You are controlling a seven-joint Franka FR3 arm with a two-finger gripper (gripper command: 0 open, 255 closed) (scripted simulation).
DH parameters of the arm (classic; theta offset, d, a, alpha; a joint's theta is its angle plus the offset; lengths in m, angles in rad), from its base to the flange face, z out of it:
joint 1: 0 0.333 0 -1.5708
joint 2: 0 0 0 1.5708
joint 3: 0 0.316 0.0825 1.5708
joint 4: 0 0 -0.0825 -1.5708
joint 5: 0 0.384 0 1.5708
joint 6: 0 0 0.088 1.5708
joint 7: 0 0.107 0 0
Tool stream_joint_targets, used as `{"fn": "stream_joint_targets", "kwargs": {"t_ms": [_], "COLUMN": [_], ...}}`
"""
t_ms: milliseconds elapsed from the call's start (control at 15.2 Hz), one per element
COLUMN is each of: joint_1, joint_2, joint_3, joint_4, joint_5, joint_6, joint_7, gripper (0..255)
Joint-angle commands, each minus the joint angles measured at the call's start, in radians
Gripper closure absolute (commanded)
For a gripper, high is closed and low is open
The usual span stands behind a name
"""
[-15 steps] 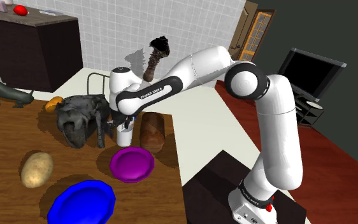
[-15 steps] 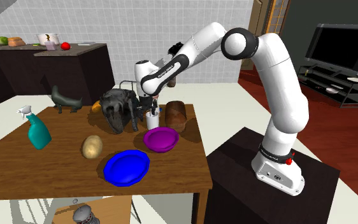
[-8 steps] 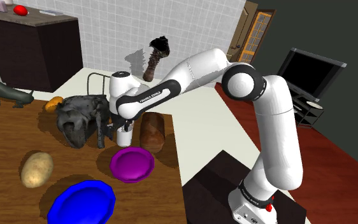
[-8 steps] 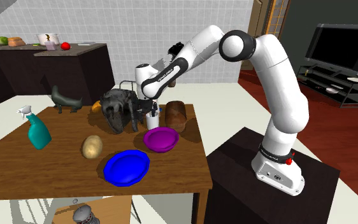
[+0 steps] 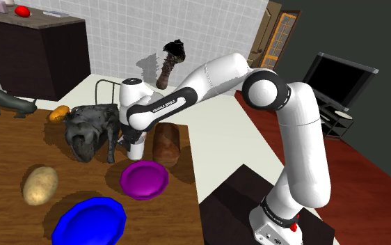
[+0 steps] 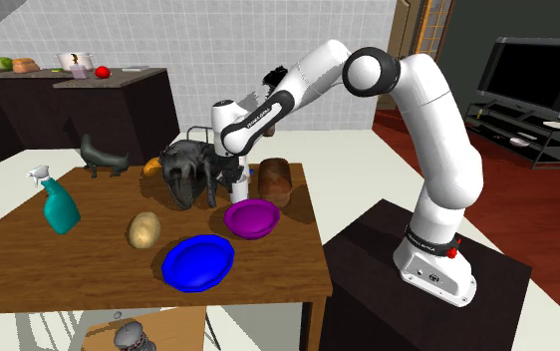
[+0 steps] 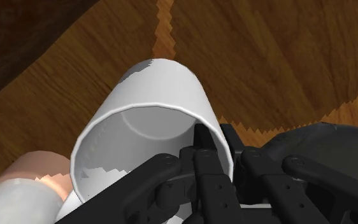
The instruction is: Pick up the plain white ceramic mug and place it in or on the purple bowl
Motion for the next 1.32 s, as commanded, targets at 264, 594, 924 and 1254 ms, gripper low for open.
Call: {"fn": "stream_joint_targets", "kwargs": {"t_ms": [264, 594, 924, 1254], "joint_1": [0.0, -0.005, -0.009, -0.012], "joint_2": [0.002, -0.038, -0.074, -0.106], "joint_3": [0.0, 0.008, 0.015, 0.021], "joint_4": [-0.001, 0.007, 0.021, 0.041], "joint_5": [0.0, 0.012, 0.023, 0.033], "joint_6": [0.0, -0.048, -0.097, -0.149], "joint_7": [0.0, -0.008, -0.017, -0.025], "gripper": [255, 255, 255, 255]}}
